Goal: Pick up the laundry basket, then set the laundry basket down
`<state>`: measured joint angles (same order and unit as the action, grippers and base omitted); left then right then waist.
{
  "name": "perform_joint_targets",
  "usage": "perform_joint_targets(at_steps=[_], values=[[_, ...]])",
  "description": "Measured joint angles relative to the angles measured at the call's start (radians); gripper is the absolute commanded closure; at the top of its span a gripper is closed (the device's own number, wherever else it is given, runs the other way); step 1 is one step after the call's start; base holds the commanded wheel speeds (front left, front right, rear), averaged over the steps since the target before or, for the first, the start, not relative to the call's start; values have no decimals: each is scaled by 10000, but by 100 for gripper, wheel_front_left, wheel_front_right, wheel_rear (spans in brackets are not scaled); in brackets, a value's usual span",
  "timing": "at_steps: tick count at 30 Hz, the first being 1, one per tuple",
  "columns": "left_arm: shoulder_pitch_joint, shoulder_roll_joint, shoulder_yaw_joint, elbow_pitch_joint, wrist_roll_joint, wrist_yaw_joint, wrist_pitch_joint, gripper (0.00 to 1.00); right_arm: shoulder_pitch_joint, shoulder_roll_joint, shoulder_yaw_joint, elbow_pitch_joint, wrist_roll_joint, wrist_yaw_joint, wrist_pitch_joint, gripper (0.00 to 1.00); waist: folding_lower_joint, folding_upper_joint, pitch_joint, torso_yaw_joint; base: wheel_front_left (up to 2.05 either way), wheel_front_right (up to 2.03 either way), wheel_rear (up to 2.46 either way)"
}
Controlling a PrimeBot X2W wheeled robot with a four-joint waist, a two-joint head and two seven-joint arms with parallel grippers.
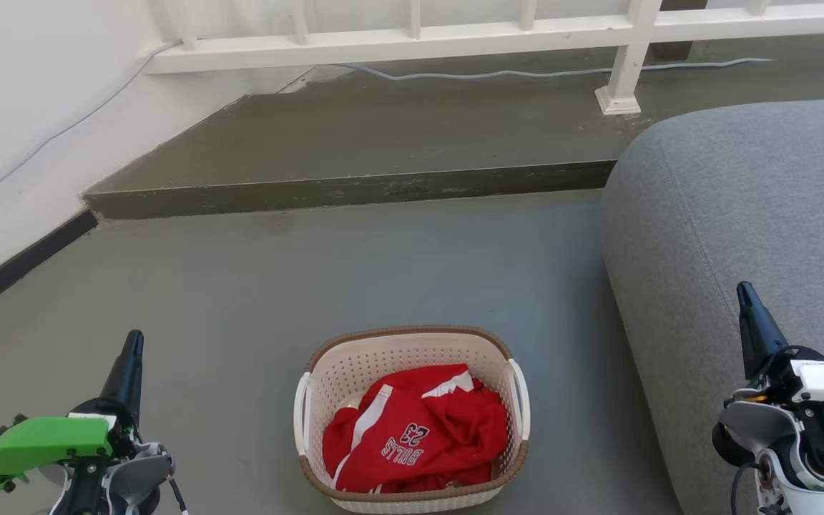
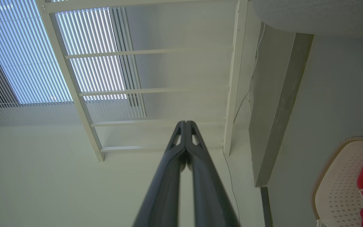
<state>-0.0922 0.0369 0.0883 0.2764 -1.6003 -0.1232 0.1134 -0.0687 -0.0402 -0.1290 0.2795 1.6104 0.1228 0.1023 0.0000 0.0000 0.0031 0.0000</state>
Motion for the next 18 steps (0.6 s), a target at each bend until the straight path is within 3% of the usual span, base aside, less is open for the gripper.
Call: perform_joint_targets(at_steps=[18], values=[[0,0,0,0,0,0,0,100,0,2,-2,-2,0,0,0,100,0,0,0,0,0,0,0]])
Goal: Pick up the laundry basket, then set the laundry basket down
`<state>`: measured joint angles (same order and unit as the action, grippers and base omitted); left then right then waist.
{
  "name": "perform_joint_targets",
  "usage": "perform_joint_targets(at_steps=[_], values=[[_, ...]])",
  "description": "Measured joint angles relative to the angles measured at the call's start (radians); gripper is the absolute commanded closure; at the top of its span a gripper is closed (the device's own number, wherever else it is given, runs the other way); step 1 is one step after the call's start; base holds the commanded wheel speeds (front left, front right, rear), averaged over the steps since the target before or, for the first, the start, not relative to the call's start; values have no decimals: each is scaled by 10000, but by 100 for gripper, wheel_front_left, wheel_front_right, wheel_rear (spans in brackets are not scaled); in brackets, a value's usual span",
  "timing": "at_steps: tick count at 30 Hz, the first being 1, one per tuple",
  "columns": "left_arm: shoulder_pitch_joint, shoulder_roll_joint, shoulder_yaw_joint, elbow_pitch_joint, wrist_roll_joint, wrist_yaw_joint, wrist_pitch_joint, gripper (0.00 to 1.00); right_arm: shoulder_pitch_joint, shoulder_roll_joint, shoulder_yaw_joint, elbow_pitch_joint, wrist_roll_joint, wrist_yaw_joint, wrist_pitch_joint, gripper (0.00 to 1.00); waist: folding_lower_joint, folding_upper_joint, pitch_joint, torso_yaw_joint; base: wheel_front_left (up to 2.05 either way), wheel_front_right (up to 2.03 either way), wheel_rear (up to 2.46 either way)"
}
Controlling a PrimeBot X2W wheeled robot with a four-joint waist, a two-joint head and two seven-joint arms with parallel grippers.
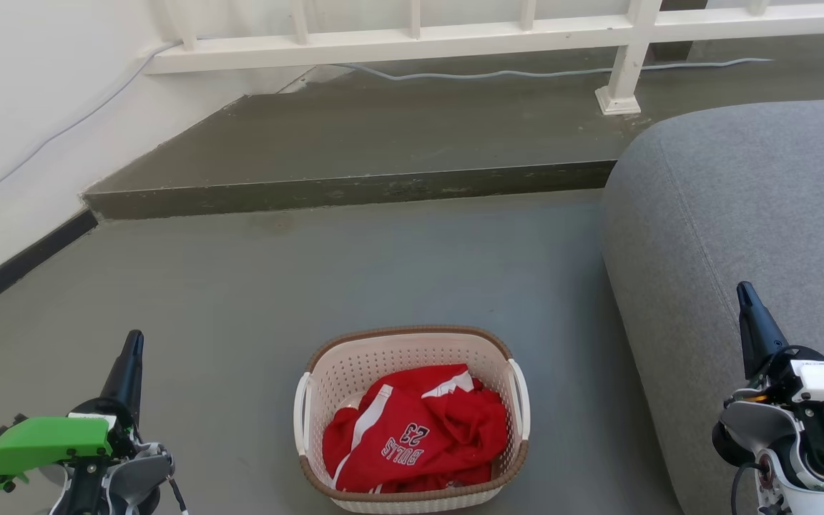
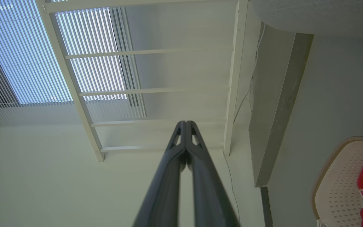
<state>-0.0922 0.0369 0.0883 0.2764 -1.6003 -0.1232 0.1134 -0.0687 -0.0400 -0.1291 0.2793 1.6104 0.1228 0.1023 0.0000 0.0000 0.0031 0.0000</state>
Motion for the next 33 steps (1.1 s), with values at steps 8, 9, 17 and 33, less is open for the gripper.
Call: perform_joint_targets(at_steps=[8,9,17,33], values=[[0,0,0,0,0,0,0,100,0,0,-2,0,0,0,0,100,0,0,0,0,0,0,0],[0,0,0,0,0,0,0,100,0,0,-2,0,0,0,0,100,0,0,0,0,0,0,0],[0,0,0,-2,0,0,0,100,0,0,-2,0,0,0,0,100,0,0,0,0,0,0,0],[1,0,0,-2,0,0,0,100,0,2,-6,0,0,0,0,100,0,0,0,0,0,0,0]])
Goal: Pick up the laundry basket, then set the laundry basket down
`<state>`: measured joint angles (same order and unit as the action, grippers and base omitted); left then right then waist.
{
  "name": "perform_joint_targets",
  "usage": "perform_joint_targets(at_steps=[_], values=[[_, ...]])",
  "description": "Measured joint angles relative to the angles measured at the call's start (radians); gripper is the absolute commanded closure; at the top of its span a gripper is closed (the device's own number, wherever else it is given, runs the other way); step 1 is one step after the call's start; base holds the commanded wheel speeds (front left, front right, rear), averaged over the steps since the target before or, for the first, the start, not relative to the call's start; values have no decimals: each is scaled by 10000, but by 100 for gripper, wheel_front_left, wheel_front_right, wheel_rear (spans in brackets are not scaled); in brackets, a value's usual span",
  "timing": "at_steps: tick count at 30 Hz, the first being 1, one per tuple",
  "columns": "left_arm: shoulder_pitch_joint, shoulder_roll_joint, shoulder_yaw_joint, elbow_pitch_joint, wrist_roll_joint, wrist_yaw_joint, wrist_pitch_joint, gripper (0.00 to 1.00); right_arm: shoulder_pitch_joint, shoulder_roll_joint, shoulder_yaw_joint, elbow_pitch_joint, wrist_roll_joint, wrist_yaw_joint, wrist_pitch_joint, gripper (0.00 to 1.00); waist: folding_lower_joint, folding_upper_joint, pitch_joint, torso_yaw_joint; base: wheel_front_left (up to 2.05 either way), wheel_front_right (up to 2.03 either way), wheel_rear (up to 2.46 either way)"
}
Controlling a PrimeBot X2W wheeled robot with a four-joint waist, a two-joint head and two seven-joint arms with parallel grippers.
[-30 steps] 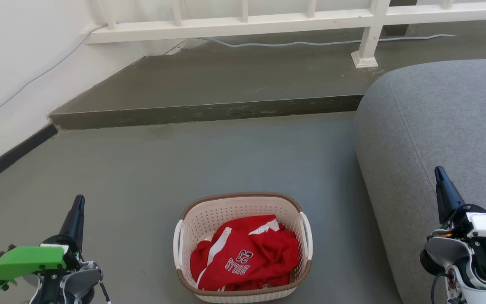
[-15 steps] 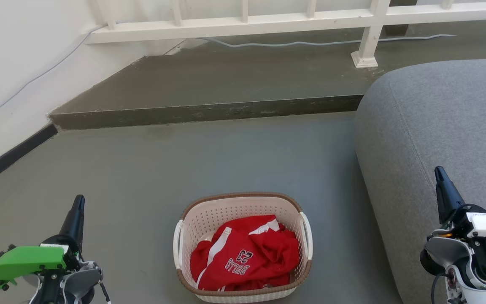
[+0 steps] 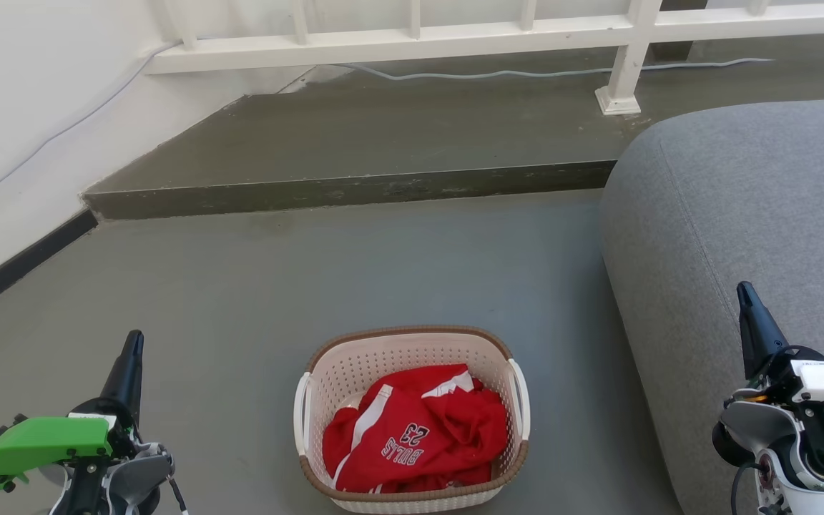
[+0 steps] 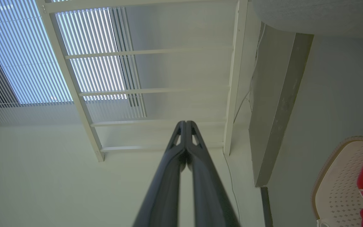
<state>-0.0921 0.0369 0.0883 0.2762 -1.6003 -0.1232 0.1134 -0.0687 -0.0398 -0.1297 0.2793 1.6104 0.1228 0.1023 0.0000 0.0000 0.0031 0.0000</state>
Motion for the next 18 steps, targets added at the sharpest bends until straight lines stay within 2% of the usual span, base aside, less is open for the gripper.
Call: perform_joint_targets(at_steps=[15,16,18], values=[[0,0,0,0,0,0,0,100,0,0,0,0,0,0,0,100,0,0,0,0,0,0,0],[0,0,0,0,0,0,0,0,0,0,0,0,0,0,0,0,0,0,0,0,0,0,0],[45,-54,2,205,2,8,0,0,93,73,15,198,0,-2,-4,0,0,0,0,0,0,0,0]])
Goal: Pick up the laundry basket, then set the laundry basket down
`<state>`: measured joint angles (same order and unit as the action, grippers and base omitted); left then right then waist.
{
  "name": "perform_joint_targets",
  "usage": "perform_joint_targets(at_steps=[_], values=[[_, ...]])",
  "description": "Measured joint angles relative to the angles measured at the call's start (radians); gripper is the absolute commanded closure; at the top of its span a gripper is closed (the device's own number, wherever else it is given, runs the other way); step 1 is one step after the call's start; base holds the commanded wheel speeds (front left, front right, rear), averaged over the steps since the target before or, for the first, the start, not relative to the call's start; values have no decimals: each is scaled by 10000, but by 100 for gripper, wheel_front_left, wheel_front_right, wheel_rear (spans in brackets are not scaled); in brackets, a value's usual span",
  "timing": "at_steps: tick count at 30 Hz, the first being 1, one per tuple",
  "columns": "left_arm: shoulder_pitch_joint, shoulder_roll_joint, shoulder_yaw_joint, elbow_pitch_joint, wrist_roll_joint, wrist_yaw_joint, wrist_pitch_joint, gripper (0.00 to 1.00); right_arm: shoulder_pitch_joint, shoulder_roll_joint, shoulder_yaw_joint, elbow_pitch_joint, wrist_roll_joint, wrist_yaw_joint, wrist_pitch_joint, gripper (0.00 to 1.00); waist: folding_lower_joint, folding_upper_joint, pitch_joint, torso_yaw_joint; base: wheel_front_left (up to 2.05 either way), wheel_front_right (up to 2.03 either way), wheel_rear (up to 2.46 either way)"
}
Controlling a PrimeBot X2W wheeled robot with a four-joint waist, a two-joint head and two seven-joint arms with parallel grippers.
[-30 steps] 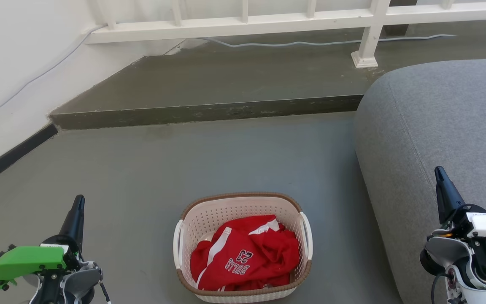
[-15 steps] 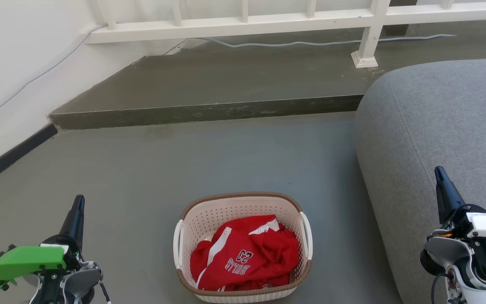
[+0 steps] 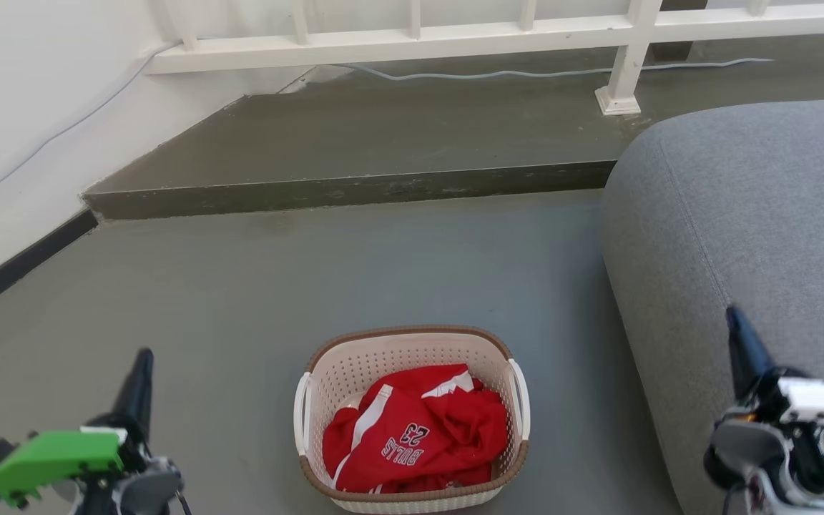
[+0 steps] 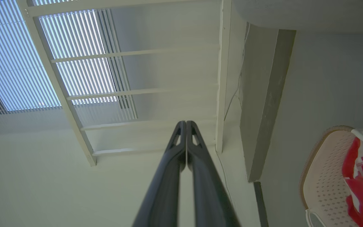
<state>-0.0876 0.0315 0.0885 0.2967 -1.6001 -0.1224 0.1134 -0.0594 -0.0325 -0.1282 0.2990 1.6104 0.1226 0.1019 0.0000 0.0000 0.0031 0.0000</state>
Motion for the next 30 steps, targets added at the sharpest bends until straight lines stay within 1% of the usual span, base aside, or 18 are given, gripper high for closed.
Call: perform_joint_targets(at_steps=[1,2,6,19,30], values=[[66,-56,-2,123,0,2,0,100,104,59,13,111,0,0,0,100,0,0,0,0,0,0,0],[150,-128,-2,244,0,4,0,0,215,111,25,238,0,0,0,0,0,0,0,0,0,0,0],[316,-188,-21,391,0,4,-23,0,446,211,63,343,-4,-10,-13,0,0,0,6,1,0,0,0],[313,-182,-265,88,59,4,-476,0,432,199,422,-59,-362,-10,-324,0,0,0,37,-9,0,0,0],[304,-104,-637,-234,859,4,-895,0,395,-56,907,-378,-1135,-10,-773,0,0,0,82,-31,0,0,0]])
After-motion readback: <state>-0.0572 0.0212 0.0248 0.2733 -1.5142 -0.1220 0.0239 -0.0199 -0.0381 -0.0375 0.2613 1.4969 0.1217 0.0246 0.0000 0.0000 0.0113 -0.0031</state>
